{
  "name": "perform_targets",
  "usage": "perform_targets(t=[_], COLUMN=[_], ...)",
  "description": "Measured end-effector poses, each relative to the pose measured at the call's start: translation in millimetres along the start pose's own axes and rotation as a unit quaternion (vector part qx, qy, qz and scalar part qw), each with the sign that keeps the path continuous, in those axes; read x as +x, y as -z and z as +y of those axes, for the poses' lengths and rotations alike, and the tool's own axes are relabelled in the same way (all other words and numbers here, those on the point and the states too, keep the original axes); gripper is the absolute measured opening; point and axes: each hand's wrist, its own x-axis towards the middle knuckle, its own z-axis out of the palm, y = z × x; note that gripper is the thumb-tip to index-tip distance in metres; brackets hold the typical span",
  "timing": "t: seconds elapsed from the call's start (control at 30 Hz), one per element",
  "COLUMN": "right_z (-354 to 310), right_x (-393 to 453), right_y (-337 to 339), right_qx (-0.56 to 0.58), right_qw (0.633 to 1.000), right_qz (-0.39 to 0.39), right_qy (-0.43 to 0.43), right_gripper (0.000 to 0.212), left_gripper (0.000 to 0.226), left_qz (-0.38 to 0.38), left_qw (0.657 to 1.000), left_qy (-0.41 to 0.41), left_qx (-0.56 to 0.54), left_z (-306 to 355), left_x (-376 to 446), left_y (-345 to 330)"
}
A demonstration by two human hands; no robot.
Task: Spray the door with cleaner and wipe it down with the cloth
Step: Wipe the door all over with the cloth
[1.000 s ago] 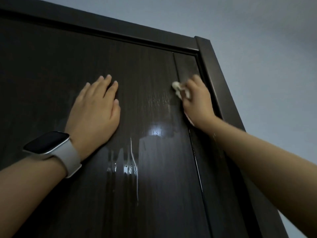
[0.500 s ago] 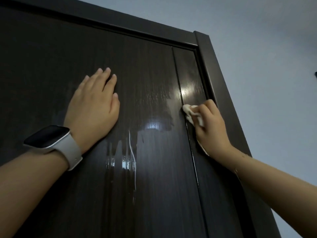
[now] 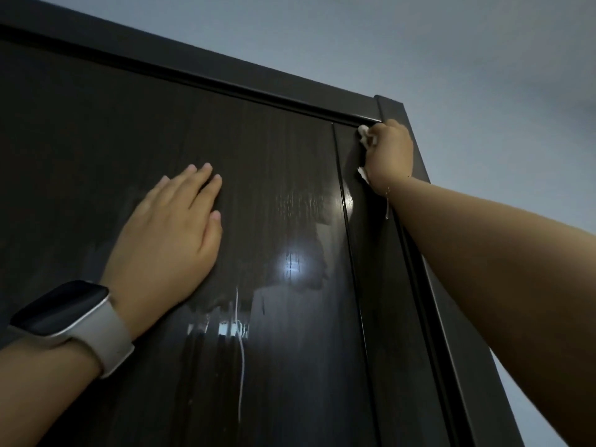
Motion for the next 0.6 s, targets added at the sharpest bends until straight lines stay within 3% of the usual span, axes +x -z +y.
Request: perform_targets(t=[0.1,0.33,0.43,0.5,0.57,0.6], right_z=[1.7,-20.6,-44.5,-52.1,-54.1,-55.7], right_x=[-3.8,-109.9,-207.3,-259.2,-273.0,-264.3], right_y=[-4.4,42.3,78.1,101.2,112.5,111.3], right_qx=[0.089,0.186,0.228,0.241,0.248,0.25], right_qw=[0.996,0.956,0.914,0.862,0.822,0.819], right_qz=[0.004,-0.041,-0.139,-0.215,-0.258,-0.26], right_qy=[0.024,0.221,0.305,0.391,0.443,0.446], right_gripper=[0.018,0.012,0.025,0.032,0.038,0.041], left_gripper=[0.058,0.055,0.049,0.045,0.044,0.045], left_qz=[-0.005,0.023,0.045,0.036,0.001,-0.01], left_qw=[1.0,0.999,0.999,0.999,0.998,0.998], left_qy=[0.003,0.006,0.001,0.012,0.033,0.033], left_qx=[-0.002,-0.033,-0.028,-0.038,-0.047,-0.043], left_z=[-2.5,2.2,3.8,8.3,12.2,12.3], left_x=[-2.5,-1.0,-6.5,-14.5,-31.3,-42.2], left_y=[4.0,5.2,11.3,16.4,20.0,22.0])
